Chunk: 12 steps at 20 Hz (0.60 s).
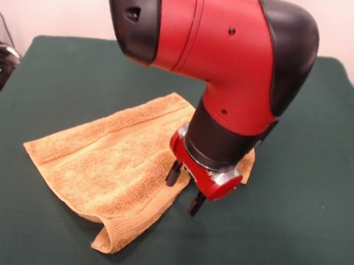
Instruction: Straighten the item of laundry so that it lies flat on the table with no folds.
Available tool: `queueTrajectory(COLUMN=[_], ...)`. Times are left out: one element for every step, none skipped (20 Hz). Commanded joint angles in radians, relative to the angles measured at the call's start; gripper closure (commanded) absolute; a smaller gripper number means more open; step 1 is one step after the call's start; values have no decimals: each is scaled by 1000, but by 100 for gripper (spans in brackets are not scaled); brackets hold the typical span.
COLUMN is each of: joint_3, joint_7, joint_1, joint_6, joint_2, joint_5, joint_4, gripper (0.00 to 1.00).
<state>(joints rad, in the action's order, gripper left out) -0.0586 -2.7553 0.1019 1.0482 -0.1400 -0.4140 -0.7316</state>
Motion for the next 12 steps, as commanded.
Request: queueTrajectory(joint_3=[-20, -14, -11, -3, 8, 25, 50, 78, 102, 121, 135, 147], joint_7=[14, 8, 7, 3, -4, -12, -23, -36, -46, -52, -62, -70], joint_1=[-50, -52, -52, -55, -59, -65, -74, -83, -89, -93, -96, -96], joint_6=[93, 92, 87, 85, 87, 97, 113, 143, 161, 183, 183, 180], joint_2=[113, 122, 133, 147, 162, 179, 194, 209, 219, 230, 235, 242], joint_5=[-6, -11, -17, -26, -38, -55, -77, -98, -112, -120, -123, -125], joint_4=[8, 17, 29, 48, 69, 102, 133, 165, 186, 207, 213, 219], gripper=[0, 0, 0, 0, 0, 0, 0, 0, 0, 0, 0, 0])
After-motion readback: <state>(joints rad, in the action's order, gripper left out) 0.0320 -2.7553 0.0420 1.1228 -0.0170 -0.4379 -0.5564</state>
